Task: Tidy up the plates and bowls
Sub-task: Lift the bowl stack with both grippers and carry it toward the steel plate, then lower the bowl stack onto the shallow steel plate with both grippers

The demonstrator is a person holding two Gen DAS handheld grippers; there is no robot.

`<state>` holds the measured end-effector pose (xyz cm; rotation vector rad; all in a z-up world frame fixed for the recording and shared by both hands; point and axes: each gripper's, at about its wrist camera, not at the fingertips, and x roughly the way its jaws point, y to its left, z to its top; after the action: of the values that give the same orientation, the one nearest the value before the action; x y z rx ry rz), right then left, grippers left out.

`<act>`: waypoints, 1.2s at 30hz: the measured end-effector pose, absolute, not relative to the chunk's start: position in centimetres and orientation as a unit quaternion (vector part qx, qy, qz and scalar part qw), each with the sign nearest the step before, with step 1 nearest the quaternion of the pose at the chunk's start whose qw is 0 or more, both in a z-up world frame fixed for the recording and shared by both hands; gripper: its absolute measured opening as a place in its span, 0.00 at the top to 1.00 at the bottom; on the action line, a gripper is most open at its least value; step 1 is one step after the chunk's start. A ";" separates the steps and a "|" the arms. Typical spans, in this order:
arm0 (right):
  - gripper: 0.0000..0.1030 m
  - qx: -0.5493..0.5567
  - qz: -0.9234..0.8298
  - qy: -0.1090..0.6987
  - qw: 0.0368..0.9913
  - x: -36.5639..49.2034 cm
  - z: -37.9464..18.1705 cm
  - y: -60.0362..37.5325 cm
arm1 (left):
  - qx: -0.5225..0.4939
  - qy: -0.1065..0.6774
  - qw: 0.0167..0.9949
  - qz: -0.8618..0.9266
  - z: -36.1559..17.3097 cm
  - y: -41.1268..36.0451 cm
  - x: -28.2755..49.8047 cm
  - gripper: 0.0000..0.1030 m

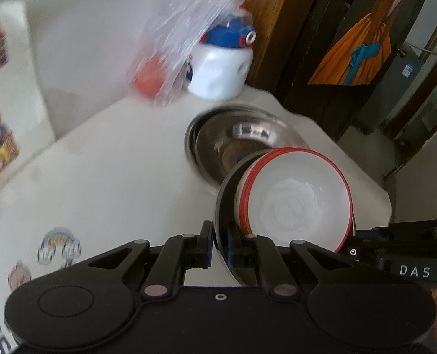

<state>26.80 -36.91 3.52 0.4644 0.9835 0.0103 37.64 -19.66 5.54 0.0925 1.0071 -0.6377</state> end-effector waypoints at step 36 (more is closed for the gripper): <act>0.80 0.218 -0.047 0.448 0.865 34.0 0.4 -41.8 | 0.004 0.482 0.839 -0.254 2.7 -26.0 45.4 0.92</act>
<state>34.00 -41.77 0.40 0.4574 0.9392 -0.0982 45.44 -26.04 2.67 0.0091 1.0191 -0.5364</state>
